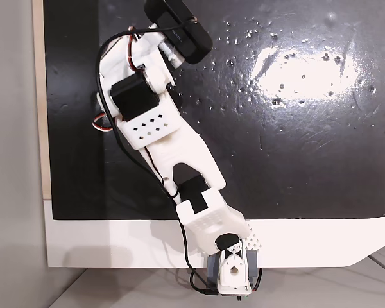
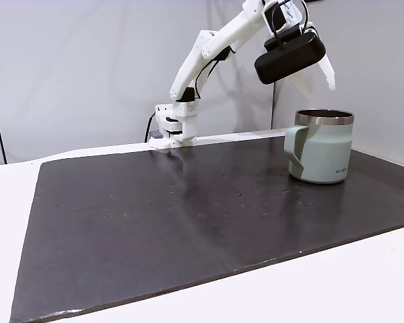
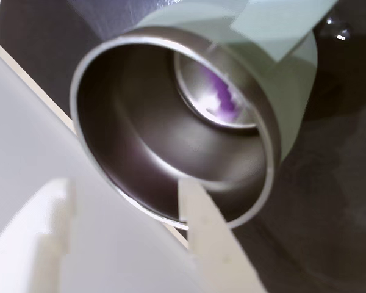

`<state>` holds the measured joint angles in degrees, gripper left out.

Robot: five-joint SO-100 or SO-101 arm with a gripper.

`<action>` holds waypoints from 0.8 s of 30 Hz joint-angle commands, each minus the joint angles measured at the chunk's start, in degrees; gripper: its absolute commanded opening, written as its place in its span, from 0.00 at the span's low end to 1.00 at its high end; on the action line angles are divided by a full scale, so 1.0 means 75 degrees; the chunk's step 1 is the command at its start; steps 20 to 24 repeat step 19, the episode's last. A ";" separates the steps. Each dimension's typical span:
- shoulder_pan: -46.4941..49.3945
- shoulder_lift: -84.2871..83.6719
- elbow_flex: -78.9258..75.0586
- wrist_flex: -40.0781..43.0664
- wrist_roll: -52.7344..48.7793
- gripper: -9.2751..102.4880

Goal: Grasp a pengrip and put it in the cup.

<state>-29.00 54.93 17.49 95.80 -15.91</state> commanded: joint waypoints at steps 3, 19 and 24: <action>-0.0070 0.0059 -0.0574 -0.0059 -0.0012 0.26; -0.0059 0.0047 -0.0598 -0.0047 -0.0047 0.27; -0.0059 0.0047 -0.0598 -0.0047 -0.0047 0.27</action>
